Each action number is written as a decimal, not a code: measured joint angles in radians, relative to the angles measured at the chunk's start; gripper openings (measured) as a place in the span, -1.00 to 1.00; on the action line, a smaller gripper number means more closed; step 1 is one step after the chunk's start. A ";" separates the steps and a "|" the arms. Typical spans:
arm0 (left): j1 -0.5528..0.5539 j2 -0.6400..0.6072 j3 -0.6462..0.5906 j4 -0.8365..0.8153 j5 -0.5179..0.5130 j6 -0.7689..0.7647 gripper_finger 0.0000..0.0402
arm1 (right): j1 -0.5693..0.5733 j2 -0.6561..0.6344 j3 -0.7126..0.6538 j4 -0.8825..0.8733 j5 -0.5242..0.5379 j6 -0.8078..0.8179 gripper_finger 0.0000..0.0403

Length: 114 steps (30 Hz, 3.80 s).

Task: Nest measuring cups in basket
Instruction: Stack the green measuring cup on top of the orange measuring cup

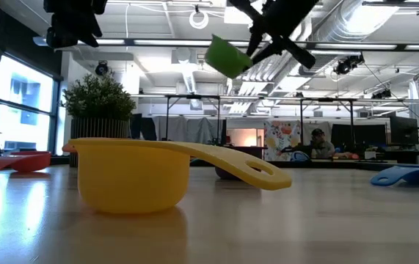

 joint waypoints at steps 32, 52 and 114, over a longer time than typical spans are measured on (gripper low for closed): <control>-0.060 -0.023 0.000 -0.029 -0.145 0.084 -0.52 | 0.180 0.043 0.128 0.444 0.306 -0.091 -1.00; -0.059 -0.080 0.000 -0.028 -0.202 0.149 -0.52 | 0.163 0.358 0.636 0.001 0.328 0.012 -1.00; -0.059 -0.097 -0.001 -0.095 -0.207 0.185 -0.52 | 0.090 0.808 0.752 -0.172 -0.196 0.447 -0.97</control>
